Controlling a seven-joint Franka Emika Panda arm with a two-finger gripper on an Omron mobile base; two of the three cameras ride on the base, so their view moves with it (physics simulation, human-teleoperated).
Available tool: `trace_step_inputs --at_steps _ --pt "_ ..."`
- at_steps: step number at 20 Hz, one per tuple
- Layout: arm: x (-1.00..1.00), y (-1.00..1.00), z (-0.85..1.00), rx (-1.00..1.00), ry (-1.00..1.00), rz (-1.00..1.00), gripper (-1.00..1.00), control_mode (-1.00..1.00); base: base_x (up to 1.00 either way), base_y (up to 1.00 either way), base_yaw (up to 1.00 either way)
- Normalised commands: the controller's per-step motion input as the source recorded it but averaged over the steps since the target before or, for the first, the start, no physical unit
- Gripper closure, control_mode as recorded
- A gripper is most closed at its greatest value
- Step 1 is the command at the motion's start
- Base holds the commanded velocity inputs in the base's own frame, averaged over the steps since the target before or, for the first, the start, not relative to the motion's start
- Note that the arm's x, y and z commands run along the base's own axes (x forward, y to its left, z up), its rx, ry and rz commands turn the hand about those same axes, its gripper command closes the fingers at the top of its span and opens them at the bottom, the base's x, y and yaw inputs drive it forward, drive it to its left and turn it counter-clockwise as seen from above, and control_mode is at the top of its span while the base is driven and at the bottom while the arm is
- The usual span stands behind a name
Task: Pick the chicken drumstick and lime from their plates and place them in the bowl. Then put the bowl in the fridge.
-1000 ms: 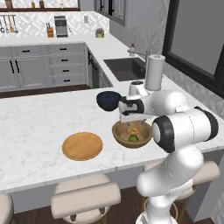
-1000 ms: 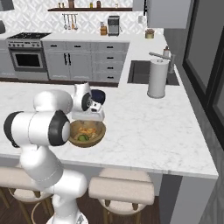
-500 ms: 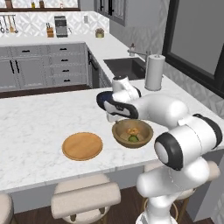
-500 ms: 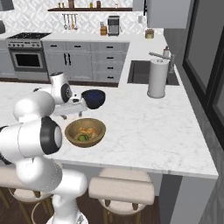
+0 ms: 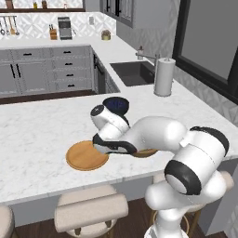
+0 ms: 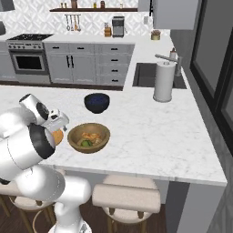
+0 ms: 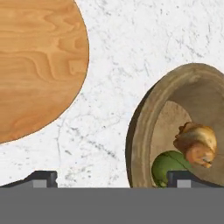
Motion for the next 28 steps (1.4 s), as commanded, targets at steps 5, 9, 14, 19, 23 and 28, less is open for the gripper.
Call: trace_step_inputs --at_steps 5,9,14,19,23,28 --pt "0.19 0.09 -0.35 0.0 -0.06 -0.01 -1.0 -1.0 0.0 0.0 0.0" --pt "0.04 -0.16 -0.11 -0.02 -0.01 -0.05 -1.0 -1.0 0.0 0.0 0.0" --pt "0.0 0.0 0.2 0.0 -0.04 -0.06 -1.0 -1.0 0.0 0.0 0.0" --pt "0.2 -0.16 0.26 0.0 0.0 -0.01 -1.0 -1.0 0.0 0.0 0.0" --pt "0.25 -0.24 -0.21 0.0 0.02 0.02 -1.0 -1.0 0.0 0.0 0.0" --pt "0.12 -0.02 -0.44 0.0 0.09 0.04 -1.0 -1.0 0.0 0.0 0.0"
